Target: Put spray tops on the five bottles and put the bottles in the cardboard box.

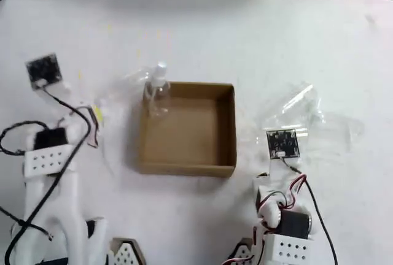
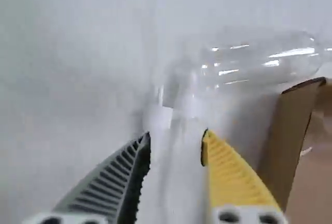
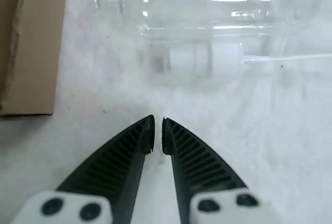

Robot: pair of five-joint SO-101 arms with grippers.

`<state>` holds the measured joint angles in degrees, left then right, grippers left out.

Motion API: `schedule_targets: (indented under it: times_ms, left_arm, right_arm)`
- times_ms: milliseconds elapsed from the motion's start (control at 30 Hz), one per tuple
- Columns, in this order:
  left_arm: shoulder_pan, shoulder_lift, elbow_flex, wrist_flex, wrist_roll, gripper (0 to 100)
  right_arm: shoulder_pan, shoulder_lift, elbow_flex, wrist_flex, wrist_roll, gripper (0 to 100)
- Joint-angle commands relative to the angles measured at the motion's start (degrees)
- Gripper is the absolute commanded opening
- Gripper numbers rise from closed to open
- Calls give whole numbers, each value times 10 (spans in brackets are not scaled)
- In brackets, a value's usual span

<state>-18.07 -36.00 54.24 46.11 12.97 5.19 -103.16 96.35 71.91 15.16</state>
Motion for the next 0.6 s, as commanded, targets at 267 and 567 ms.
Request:
schedule_targets:
  times_ms: [267, 567]
  left_arm:
    - [9, -7, 68, -133, 4, 154]
    - [14, -7, 68, -137, 4, 154]
  right_arm:
    - [5, 0, 5, 4, 6, 16]
    - [5, 0, 5, 4, 6, 16]
